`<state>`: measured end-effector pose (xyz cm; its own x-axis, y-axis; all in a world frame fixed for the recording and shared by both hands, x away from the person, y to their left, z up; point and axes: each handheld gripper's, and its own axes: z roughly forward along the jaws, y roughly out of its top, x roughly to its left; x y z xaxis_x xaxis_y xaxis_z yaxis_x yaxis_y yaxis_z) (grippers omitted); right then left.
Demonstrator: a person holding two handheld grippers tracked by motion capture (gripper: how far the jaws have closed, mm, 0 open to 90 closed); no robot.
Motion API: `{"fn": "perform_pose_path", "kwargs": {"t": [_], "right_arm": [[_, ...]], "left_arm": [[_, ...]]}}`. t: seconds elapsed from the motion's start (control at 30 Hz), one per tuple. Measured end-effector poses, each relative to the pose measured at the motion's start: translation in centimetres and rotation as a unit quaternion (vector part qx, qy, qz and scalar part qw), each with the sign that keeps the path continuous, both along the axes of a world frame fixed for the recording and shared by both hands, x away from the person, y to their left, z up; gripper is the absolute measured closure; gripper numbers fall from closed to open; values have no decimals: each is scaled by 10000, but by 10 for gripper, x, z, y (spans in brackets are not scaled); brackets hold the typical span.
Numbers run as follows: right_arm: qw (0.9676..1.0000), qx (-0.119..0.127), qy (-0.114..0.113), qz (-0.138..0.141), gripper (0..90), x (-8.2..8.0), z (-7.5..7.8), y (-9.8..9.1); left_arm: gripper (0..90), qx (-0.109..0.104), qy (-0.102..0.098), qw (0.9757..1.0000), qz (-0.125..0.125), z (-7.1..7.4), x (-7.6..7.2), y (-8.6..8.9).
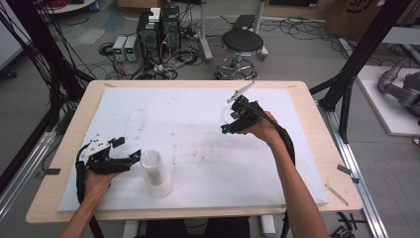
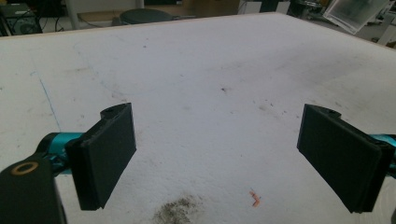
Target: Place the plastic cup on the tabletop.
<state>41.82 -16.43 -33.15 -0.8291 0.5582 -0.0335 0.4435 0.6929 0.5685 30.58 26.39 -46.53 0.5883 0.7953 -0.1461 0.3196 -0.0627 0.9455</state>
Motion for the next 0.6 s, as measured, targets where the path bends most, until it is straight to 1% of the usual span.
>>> {"fn": "perform_pose_path", "kwargs": {"t": [0.07,0.17,0.23,0.3,0.33,0.4,0.6], "right_arm": [[10000,-19,-18,40,346,2,-3,1],[10000,-50,51,25,346,3,-7,4],[9998,-155,83,33,346,4,-12,8],[9998,-161,132,51,346,5,-15,11],[9996,-200,175,62,346,6,-17,12],[9993,-303,190,60,346,7,-20,16],[9984,-459,308,85,346,9,-28,22]], "left_arm": [[116,8,26,10000,2,-1,0,0],[116,36,37,10000,-5,-2,0,-1],[116,49,46,10000,-9,-3,0,-1],[116,57,29,10000,-10,-3,-1,-1],[116,71,26,10000,-21,-3,-1,-1],[117,47,31,10000,-11,-3,-1,-1],[117,63,33,10000,-18,-3,-1,-2]]}}
